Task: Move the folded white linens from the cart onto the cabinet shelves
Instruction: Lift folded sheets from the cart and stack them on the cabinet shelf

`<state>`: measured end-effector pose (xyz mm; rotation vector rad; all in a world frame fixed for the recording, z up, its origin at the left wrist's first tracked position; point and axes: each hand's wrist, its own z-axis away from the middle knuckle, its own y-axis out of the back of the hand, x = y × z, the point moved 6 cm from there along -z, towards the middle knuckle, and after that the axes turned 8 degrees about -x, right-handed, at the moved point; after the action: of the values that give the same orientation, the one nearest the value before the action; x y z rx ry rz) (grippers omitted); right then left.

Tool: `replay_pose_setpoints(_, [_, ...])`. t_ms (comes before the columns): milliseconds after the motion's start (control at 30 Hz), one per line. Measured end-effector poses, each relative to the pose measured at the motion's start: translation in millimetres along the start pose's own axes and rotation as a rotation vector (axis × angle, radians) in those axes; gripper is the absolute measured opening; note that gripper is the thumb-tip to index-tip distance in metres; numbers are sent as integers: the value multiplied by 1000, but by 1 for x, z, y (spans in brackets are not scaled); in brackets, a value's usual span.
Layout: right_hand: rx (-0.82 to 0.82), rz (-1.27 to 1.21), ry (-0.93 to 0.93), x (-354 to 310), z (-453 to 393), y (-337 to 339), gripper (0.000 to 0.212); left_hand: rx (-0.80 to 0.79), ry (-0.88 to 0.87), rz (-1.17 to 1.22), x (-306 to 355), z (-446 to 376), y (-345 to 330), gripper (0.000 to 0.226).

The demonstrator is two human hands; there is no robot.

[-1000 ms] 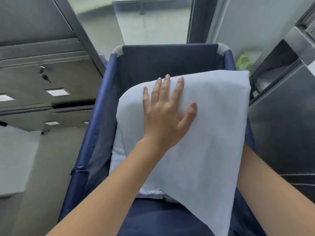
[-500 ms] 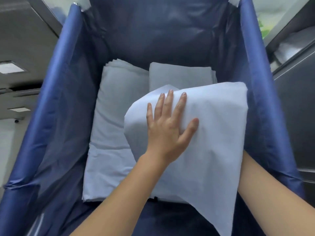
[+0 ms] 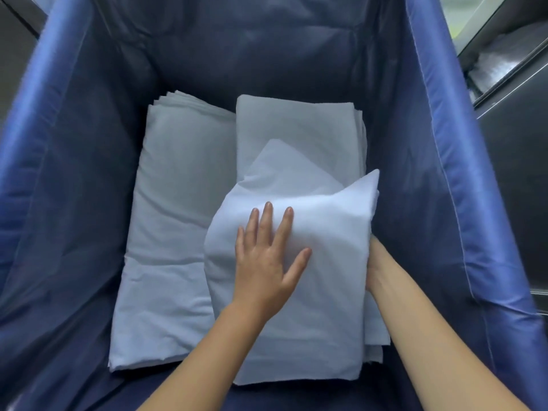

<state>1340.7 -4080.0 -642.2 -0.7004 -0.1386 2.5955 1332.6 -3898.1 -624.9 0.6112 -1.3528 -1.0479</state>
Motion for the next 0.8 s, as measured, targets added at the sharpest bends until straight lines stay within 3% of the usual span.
replay_pose_setpoints(100, [0,-201,59,-10,-1,8,61,15,-17,11,2,-5,8,64])
replay_pose_setpoints(167, [32,-181,152,-27,1,15,64,45,-35,14,6,-10,19,60])
replay_pose_setpoints(267, [159,88,397,-56,12,15,48,90,-51,21,10,-23,37,56])
replay_pose_setpoints(367, [257,424,598,-79,24,8,58,109,-58,11,12,-42,49,55])
replay_pose_setpoints(500, [291,990,825,-102,32,-20,56,76,-92,-11,8,-74,48,55])
replay_pose_setpoints(633, [208,1505,781,-119,1,-67,53,41,-186,-45,1,-121,36,52])
replay_pose_setpoints(800, [117,1738,619,-126,-65,-101,52,39,-299,-224,-14,-176,16,45])
